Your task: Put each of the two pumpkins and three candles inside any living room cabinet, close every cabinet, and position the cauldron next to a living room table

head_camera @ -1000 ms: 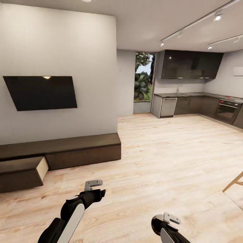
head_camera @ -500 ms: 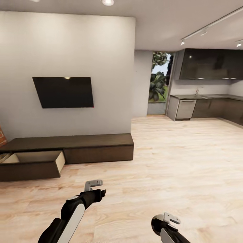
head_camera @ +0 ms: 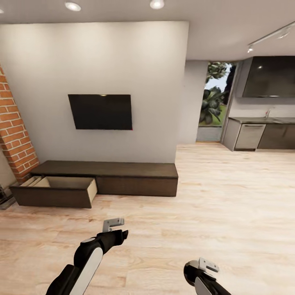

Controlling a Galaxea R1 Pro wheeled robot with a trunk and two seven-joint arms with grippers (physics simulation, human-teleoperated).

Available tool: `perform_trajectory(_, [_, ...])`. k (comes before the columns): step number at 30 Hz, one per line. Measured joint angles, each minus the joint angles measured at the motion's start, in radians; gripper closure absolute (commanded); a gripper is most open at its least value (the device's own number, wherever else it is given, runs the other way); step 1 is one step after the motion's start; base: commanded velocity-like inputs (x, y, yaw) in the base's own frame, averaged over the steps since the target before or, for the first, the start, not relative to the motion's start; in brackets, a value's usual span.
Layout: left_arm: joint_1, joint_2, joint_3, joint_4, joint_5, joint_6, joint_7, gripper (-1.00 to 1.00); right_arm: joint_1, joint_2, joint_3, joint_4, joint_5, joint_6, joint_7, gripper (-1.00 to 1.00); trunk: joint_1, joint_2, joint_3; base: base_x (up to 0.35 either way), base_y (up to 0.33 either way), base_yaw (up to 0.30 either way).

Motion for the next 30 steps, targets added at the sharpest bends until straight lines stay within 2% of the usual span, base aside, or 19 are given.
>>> perform_trajectory(15, [0.0, 0.0, 0.001, 0.0, 0.001, 0.0, 0.0, -1.0, 0.0, 0.0, 0.0, 0.0, 0.0, 0.0, 0.0, 1.0, -0.058, 0.105, 0.046, 0.0, 0.0, 0.288])
perform_trajectory(26, [0.0, 0.001, 0.001, 0.0, 0.002, 0.0, 0.0, -1.0, 0.0, 0.0, 0.0, 0.0, 0.0, 0.0, 0.0, 1.0, -0.058, 0.105, 0.046, 0.0, 0.0, 0.277])
perform_trajectory(30, [0.0, 0.0, 0.0, 0.0, 0.0, 0.0, 0.0, -1.0, 0.0, 0.0, 0.0, -0.001, 0.001, 0.0, 0.0, 1.0, -0.058, 0.105, 0.046, 0.0, 0.0, 0.137])
